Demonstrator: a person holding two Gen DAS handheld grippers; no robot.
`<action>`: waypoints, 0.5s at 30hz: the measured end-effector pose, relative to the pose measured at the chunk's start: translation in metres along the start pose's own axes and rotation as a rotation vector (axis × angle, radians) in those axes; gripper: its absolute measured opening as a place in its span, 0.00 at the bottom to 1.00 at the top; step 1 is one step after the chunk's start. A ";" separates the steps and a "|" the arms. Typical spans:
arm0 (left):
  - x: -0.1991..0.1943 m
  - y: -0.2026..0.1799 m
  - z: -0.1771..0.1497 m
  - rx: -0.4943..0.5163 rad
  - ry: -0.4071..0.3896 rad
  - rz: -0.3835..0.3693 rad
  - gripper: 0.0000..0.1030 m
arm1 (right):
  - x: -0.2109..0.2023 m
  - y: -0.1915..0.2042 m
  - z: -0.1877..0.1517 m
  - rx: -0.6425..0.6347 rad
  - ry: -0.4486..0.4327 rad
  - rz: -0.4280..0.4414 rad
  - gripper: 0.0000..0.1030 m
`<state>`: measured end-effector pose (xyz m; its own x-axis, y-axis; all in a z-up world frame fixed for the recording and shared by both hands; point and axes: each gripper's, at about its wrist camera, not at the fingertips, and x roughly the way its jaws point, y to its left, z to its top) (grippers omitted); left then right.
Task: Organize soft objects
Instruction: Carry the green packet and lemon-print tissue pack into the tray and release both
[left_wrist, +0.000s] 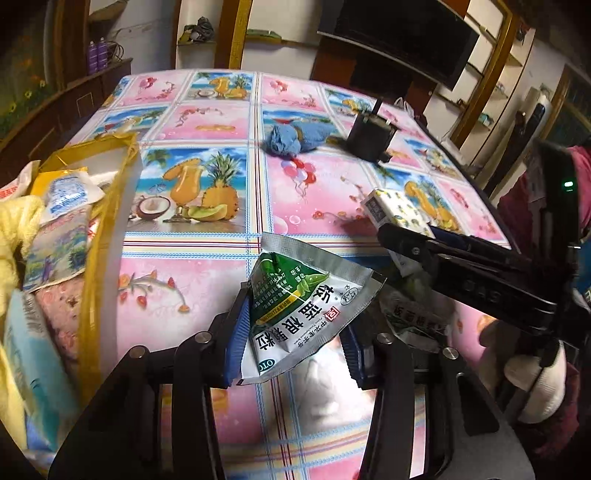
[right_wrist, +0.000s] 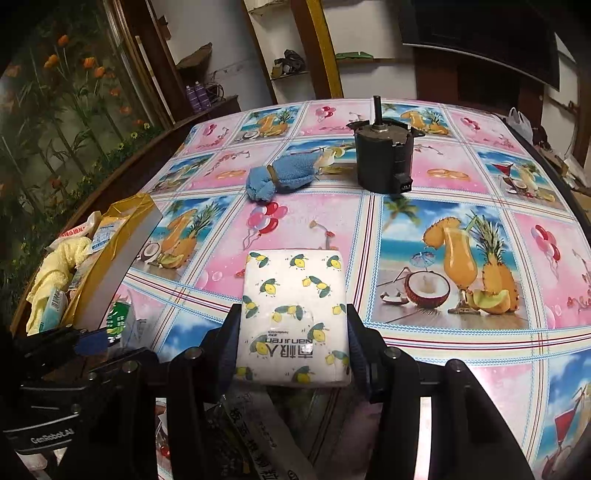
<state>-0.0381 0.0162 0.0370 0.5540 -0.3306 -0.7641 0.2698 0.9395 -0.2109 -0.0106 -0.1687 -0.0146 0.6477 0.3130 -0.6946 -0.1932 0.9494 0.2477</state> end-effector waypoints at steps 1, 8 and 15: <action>-0.008 0.000 -0.001 -0.003 -0.015 -0.005 0.43 | -0.001 0.000 0.000 0.001 -0.007 0.000 0.50; -0.060 0.019 -0.014 -0.056 -0.116 0.008 0.43 | 0.001 -0.006 0.000 0.031 -0.015 -0.012 0.50; -0.085 0.030 -0.026 -0.058 -0.159 0.113 0.43 | 0.001 -0.008 -0.001 0.044 -0.021 -0.024 0.50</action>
<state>-0.0976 0.0746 0.0796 0.6969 -0.2279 -0.6800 0.1552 0.9736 -0.1673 -0.0092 -0.1757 -0.0180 0.6673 0.2889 -0.6864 -0.1448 0.9544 0.2610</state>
